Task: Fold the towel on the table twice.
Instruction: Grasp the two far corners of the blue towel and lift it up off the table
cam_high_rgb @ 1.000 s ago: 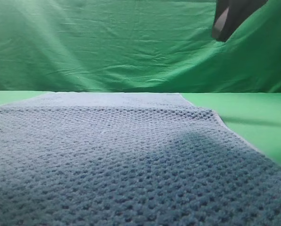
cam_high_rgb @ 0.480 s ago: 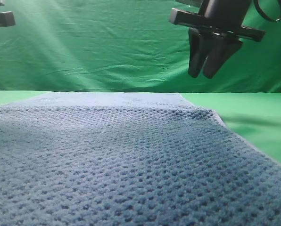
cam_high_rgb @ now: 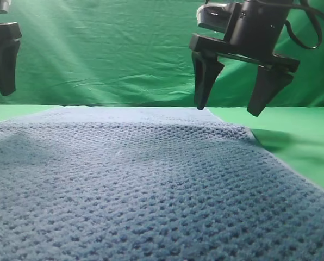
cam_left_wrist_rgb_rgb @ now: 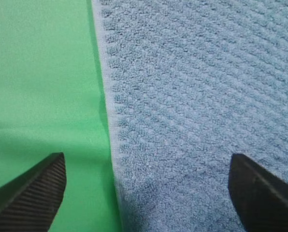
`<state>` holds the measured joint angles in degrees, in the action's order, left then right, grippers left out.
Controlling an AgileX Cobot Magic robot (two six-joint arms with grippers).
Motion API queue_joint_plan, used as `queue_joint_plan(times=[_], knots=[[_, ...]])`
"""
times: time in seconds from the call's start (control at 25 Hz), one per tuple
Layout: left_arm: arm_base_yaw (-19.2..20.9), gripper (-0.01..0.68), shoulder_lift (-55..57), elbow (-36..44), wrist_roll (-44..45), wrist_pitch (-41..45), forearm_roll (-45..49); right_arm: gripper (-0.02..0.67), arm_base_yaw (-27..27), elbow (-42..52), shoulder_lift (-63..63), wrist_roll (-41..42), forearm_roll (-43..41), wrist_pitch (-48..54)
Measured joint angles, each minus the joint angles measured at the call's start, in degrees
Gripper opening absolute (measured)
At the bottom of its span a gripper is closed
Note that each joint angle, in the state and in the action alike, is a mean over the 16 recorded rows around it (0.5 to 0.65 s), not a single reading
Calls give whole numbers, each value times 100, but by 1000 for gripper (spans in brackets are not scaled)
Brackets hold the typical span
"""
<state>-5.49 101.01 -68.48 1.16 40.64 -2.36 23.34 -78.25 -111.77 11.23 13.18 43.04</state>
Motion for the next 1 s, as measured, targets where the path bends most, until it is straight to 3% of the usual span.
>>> queue_joint_plan(times=[0.2,1.0], knots=[[0,642,180,0,0,-18,5,645,0,-6,-173,6,82,-17],[8,594,793,-66,19,-92,-179,569,154,-74,-428,211,242,-185]])
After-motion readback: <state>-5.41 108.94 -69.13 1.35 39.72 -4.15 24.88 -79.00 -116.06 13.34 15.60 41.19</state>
